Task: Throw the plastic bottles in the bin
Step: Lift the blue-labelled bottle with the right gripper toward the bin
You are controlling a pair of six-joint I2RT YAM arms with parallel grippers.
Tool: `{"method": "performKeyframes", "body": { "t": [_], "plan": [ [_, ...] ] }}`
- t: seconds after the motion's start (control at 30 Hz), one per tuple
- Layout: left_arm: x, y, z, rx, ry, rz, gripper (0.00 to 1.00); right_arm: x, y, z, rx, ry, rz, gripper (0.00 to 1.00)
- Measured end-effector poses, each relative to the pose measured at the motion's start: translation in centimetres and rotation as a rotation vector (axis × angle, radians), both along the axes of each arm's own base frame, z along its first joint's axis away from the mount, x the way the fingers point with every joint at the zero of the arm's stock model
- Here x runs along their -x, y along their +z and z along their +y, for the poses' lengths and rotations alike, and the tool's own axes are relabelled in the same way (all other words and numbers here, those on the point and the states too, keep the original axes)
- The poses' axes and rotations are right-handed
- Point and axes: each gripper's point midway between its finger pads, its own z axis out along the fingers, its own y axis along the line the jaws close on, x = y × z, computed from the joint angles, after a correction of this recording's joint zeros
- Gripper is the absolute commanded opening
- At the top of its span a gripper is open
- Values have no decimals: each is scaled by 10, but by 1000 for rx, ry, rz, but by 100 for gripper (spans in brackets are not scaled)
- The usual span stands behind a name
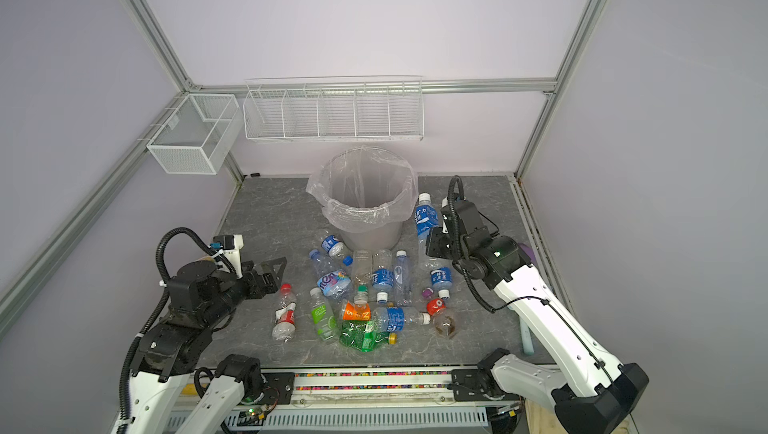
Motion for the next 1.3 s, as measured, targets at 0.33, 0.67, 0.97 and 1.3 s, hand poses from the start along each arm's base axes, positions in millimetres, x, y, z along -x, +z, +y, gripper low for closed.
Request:
{"method": "performKeyframes", "body": {
  "t": [0.33,0.67,0.97,1.3],
  "plan": [
    [0,-1,-1,1,-6,6,99,-5,48,-2,-1,15,-109,14],
    [0,-2,-3,5,-14,11,99,-11,98,3,-20,55,-221,14],
    [-1,-3,-3,5,-17,16,99,-17,143,13,-38,105,-314,14],
    [-1,-4,-4,6,-20,18,99,-13,196,15,-71,141,-434,16]
  ]
}}
